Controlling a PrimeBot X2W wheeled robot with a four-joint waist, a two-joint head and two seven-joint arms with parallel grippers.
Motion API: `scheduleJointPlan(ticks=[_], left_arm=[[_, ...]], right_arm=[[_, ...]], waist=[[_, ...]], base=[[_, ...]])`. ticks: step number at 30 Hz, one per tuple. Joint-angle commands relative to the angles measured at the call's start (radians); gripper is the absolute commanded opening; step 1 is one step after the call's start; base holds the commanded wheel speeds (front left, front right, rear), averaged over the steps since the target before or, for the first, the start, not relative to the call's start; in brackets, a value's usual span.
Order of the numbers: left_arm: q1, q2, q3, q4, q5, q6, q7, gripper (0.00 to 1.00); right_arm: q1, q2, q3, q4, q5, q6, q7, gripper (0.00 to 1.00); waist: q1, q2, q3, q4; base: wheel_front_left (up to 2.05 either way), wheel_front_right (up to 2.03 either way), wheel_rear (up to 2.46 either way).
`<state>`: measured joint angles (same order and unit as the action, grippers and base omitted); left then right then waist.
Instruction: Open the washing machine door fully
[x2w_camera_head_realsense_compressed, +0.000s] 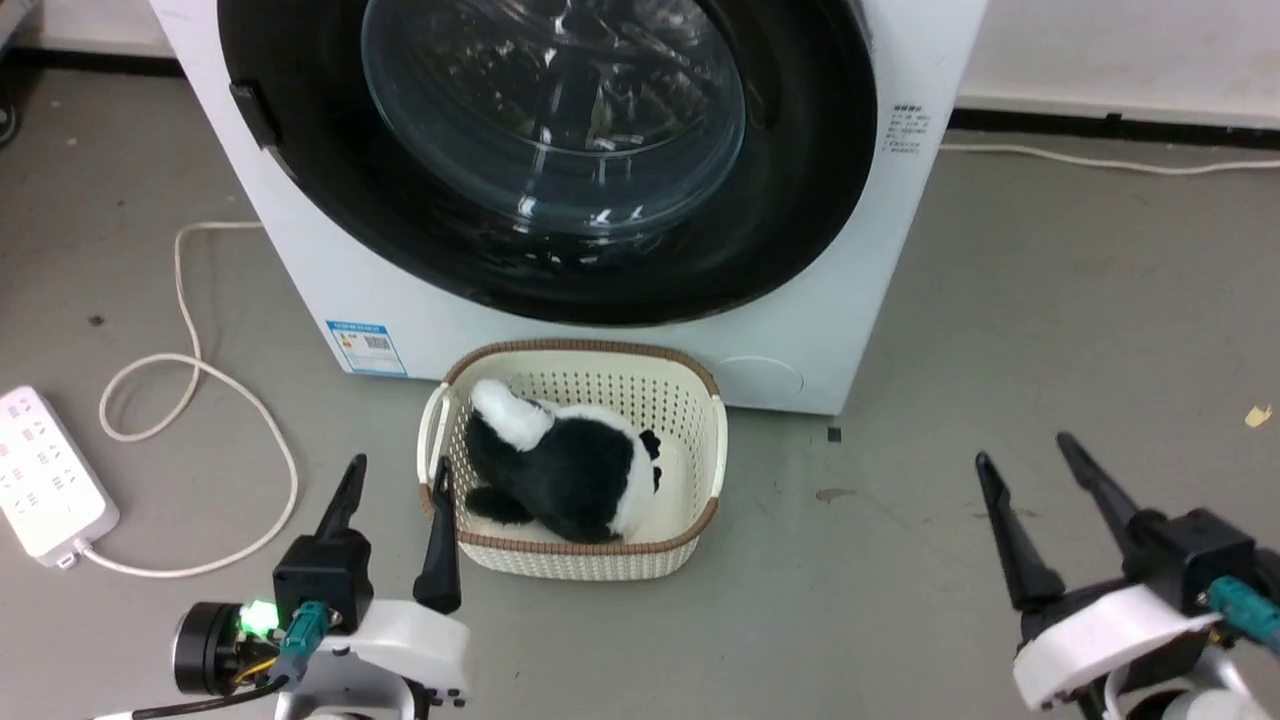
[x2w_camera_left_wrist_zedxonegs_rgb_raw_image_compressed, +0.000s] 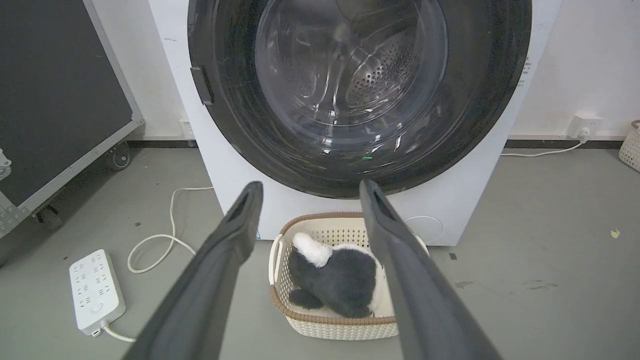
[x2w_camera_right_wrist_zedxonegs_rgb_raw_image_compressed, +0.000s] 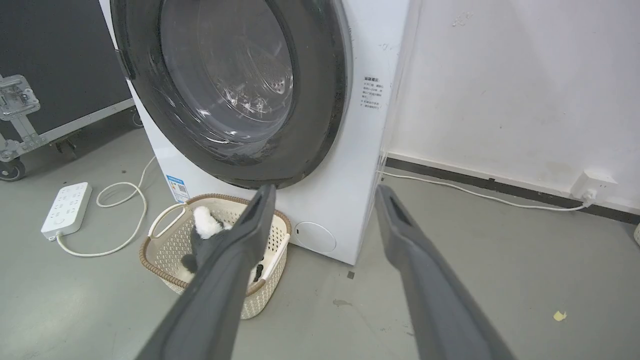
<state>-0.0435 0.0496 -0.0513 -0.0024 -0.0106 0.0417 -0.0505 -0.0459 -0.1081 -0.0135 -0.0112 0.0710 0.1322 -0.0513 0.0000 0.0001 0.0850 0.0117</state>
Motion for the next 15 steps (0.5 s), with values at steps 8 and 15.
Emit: scheduleJointPlan(ticks=[8, 15], left_arm=[[-0.04, 0.0, -0.02, -0.019, 0.005, 0.023, -0.025, 1.0], [-0.059, 0.002, -0.037, -0.028, 0.006, 0.038, -0.04, 1.0]], right_arm=[[-0.086, -0.057, 0.0, -0.012, 0.05, 0.0, -0.024, 1.0], [-0.166, -0.079, 0.002, 0.011, 0.137, -0.001, -0.028, 0.32]], waist=[[0.0, -0.0001, 0.053, 0.012], [0.0, -0.0001, 0.091, 0.021]], base=[[0.0, 0.0, 0.0], [0.0, 0.0, 0.0]])
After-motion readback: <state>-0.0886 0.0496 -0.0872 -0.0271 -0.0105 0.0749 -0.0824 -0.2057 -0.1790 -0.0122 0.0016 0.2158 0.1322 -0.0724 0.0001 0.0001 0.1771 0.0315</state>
